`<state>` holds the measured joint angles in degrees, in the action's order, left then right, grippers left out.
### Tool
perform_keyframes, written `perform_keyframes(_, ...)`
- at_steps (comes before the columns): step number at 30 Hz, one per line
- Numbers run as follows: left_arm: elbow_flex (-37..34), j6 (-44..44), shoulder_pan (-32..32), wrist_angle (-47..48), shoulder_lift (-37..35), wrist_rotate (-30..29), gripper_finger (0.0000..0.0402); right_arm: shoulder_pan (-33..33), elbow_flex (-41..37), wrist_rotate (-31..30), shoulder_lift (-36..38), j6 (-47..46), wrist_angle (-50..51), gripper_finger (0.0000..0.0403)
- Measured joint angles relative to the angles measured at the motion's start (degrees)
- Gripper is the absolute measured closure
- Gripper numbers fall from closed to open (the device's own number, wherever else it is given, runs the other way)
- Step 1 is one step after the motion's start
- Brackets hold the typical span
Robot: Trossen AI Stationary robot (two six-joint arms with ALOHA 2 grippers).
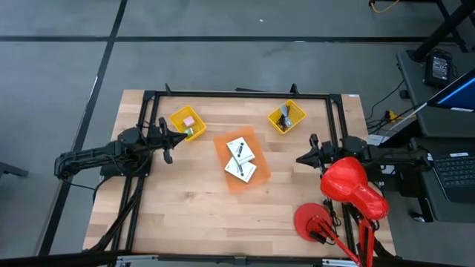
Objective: Pick and place items into bin
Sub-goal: Return to Home Position
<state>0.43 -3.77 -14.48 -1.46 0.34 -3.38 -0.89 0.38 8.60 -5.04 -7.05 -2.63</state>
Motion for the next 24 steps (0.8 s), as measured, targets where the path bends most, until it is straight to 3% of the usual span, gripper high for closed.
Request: perform_keyframes(24,0.0,0.0,0.0,-0.02,0.02,-0.01,0.04,0.0,0.0,-0.02,0.0,-0.17,0.0,0.0402)
